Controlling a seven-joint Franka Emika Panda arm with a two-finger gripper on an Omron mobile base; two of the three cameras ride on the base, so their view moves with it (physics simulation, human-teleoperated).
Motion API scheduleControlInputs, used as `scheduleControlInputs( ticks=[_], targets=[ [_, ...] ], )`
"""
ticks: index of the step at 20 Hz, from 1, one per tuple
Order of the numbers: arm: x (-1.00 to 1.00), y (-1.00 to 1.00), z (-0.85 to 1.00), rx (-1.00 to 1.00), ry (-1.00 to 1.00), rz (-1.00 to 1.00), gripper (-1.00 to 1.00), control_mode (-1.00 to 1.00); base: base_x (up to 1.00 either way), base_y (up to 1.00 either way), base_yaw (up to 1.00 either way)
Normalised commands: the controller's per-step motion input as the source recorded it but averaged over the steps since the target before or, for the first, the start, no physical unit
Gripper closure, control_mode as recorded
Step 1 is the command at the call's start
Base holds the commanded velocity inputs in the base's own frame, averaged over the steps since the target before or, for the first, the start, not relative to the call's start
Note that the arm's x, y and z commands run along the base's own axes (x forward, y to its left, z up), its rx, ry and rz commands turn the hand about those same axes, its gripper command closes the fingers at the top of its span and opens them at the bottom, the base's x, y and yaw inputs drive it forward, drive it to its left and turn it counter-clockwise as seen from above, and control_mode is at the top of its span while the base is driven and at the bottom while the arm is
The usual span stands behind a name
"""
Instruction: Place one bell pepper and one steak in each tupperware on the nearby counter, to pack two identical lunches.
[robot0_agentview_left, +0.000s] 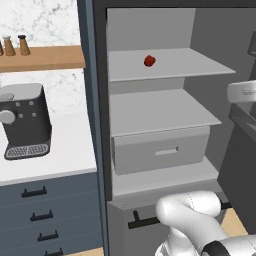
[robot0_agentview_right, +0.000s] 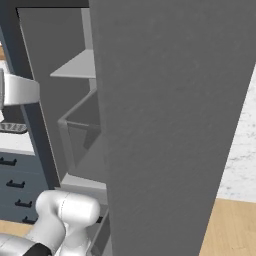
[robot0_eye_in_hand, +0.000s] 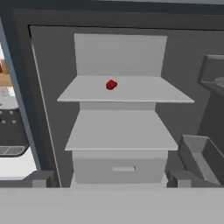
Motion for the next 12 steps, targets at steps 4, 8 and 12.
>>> scheduleControlInputs(
  ticks=[4,8,12],
  targets=[
    [0.67,-0.19,-0.21,0.0,-0.01,0.0,-1.0,-1.0,0.0,0.0,0.0],
    [0.42,0.11,-0.2,0.0,-0.01,0.13,-1.0,-1.0,0.0,0.0,0.0],
    [0.39,0.07,0.0,-0.03,-0.1,0.03,-1.0,-1.0,0.0,0.0,0.0]
  ],
)
